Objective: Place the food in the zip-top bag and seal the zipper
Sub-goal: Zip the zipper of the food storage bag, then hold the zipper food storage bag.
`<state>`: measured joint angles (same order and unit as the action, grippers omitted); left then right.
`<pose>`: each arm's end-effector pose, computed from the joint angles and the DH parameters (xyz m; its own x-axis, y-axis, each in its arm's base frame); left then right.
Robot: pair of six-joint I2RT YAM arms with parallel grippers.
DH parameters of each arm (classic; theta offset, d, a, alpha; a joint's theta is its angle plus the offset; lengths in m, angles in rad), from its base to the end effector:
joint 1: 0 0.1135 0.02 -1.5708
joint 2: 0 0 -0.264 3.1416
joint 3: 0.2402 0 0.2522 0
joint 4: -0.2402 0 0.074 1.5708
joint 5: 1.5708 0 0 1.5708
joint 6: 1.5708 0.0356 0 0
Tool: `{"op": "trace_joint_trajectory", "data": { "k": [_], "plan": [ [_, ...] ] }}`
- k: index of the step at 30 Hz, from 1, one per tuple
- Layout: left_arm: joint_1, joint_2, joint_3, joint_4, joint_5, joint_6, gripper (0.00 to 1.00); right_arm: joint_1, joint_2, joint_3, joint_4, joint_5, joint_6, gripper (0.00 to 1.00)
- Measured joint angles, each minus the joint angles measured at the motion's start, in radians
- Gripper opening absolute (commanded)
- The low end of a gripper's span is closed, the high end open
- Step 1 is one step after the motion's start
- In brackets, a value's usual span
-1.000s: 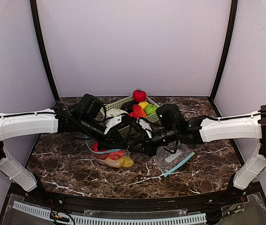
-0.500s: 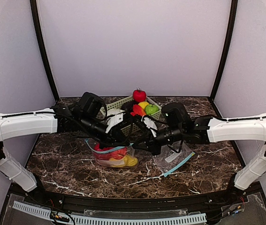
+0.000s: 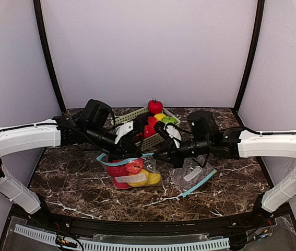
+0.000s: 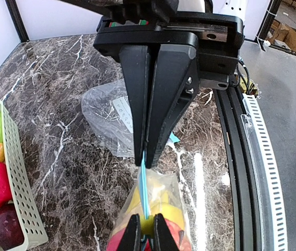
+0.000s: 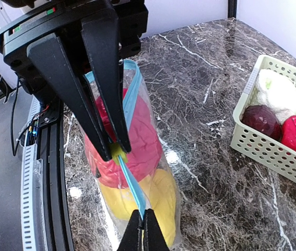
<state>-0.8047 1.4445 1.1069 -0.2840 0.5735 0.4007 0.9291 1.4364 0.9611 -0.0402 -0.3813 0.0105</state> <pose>0.2095 -0.2456 0.2904 -0.0164 0.4896 -0.8718 0.9965 0.0799 0.0262 0.1827 0.2667 0.2636 -0.3049 -0.3918 -0.8681 -0.9342 0.3003 0.1926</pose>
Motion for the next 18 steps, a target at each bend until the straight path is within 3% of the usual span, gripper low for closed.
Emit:
{"op": "trace_joint_trajectory", "data": {
  "k": [18],
  "plan": [
    [0.040, -0.005, 0.002, 0.002, -0.014, 0.000, 0.01, -0.068, -0.058, -0.032, -0.039, 0.072, 0.002, 0.00]
  ]
}}
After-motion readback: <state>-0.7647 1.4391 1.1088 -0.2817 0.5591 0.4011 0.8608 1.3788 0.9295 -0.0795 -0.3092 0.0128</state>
